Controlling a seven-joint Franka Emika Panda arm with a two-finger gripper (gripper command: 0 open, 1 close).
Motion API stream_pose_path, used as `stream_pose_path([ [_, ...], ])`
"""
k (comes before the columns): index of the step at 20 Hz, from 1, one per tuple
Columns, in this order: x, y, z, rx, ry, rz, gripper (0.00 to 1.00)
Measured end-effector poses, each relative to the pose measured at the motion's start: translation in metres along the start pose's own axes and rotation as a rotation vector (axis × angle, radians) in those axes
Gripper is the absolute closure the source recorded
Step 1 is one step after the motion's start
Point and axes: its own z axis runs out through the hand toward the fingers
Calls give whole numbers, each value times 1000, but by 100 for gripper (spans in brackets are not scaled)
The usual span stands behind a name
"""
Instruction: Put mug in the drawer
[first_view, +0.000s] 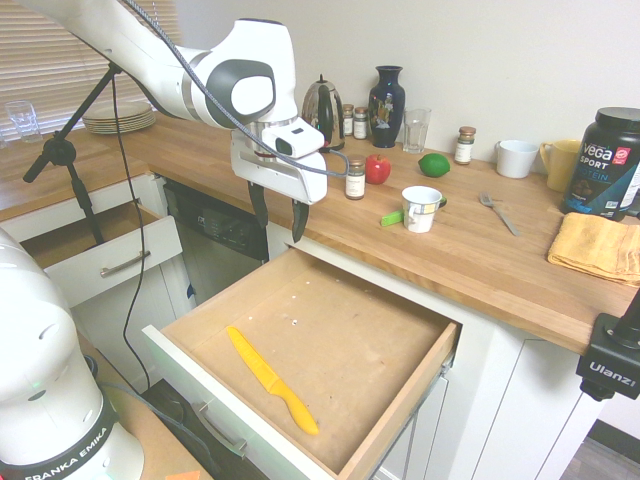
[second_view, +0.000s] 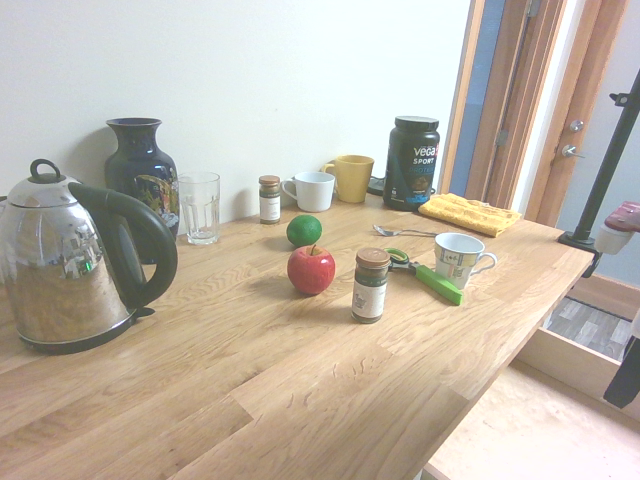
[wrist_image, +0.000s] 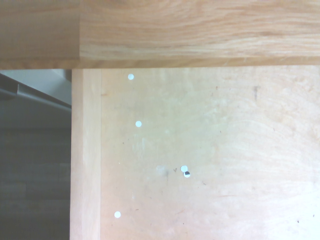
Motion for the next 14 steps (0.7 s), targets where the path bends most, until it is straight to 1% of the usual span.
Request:
stream_pose_path([
  [4,11,-2,-4,4,16,7,0],
  [8,56,-17,-15,17,33,46,0],
  [14,114,-57,-23,10,35,54,0],
])
